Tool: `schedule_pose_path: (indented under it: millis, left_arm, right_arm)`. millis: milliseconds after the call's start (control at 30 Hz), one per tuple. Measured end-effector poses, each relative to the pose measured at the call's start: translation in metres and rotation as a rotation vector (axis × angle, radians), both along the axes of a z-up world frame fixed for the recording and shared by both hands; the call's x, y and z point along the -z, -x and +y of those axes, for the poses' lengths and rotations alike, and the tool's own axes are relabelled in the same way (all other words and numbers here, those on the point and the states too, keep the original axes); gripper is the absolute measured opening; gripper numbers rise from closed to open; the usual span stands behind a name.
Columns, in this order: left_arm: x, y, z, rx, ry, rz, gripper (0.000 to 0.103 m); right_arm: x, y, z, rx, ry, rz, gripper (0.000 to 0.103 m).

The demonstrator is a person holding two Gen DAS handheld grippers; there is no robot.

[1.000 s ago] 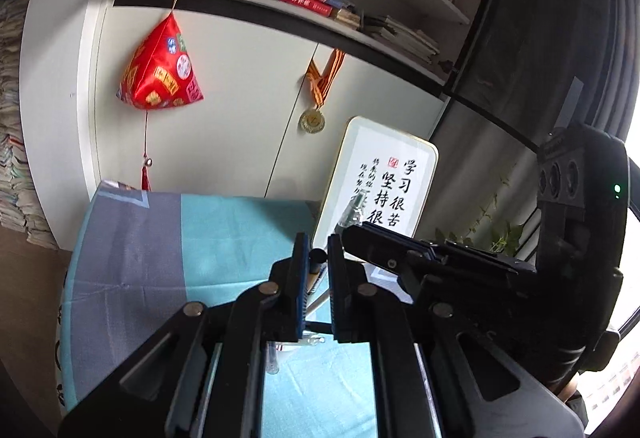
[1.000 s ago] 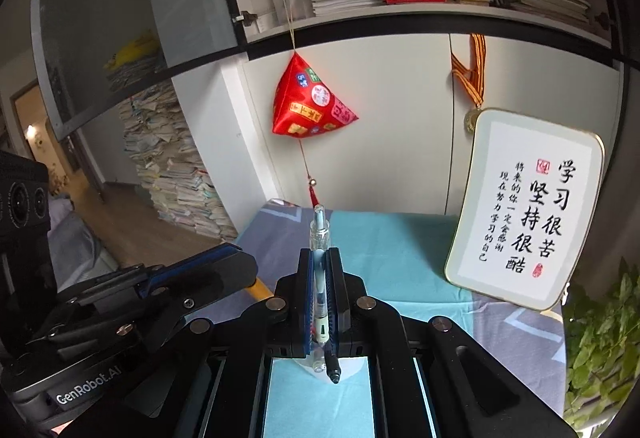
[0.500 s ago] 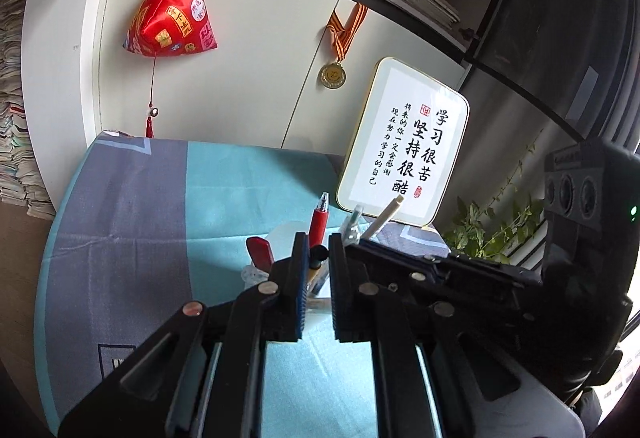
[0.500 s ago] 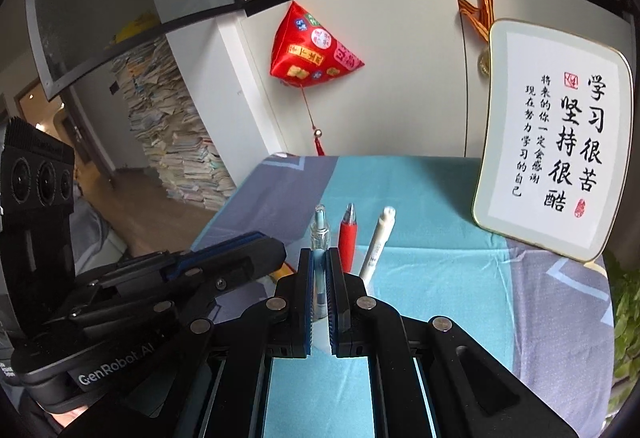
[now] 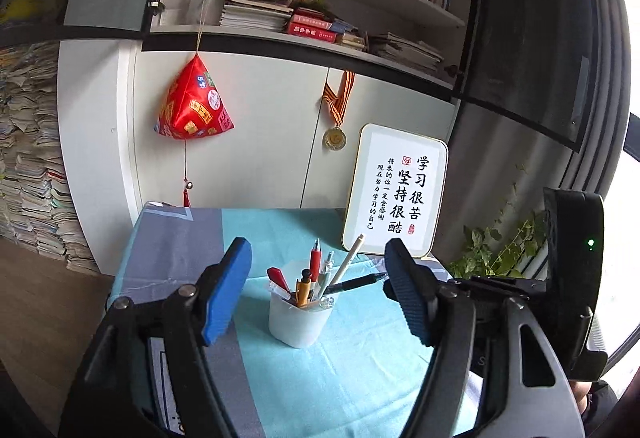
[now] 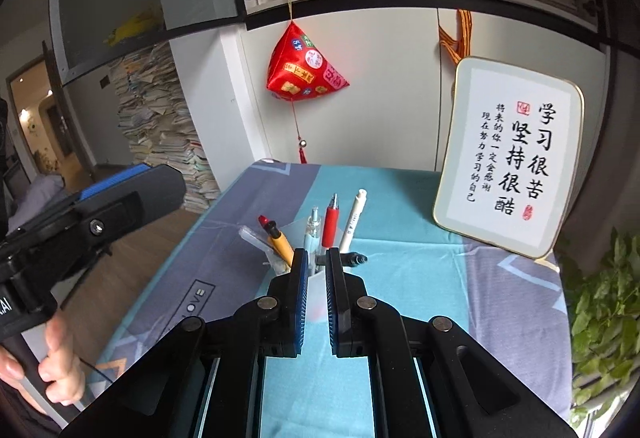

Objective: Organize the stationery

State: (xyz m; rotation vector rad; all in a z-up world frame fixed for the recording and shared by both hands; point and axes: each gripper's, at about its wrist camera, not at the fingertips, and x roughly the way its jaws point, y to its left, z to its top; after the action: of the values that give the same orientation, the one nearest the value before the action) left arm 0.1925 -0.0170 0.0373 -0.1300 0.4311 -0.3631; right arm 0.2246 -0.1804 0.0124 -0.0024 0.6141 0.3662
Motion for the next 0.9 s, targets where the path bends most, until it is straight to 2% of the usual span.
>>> schedule_pose_path:
  millis: [200,567,733,833,867,900]
  left_arm:
    - [0.000,0.027,0.000,-0.084,-0.051,-0.002,0.072]
    - [0.008,0.072,-0.010,-0.157,-0.136,0.000,0.079]
    - [0.003,0.094,-0.011,-0.205,-0.179,-0.028,0.086]
    - [0.001,0.109,-0.011,-0.222,-0.191,-0.037,0.095]
    - [0.001,0.114,-0.011,-0.230,-0.202,-0.043,0.096]
    - [0.001,0.120,-0.012,-0.236,-0.213,-0.051,0.098]
  right_arm:
    - [-0.013,0.040,-0.012,0.084,0.027,-0.019,0.007]
    - [-0.032,0.093,-0.032,0.201,0.041,-0.049,0.007]
    - [-0.036,0.113,-0.033,0.231,0.054,-0.060,0.008]
    - [-0.039,0.126,-0.033,0.242,0.058,-0.069,0.008]
    - [-0.039,0.129,-0.032,0.244,0.060,-0.070,0.010]
    - [-0.039,0.133,-0.032,0.246,0.060,-0.072,0.019]
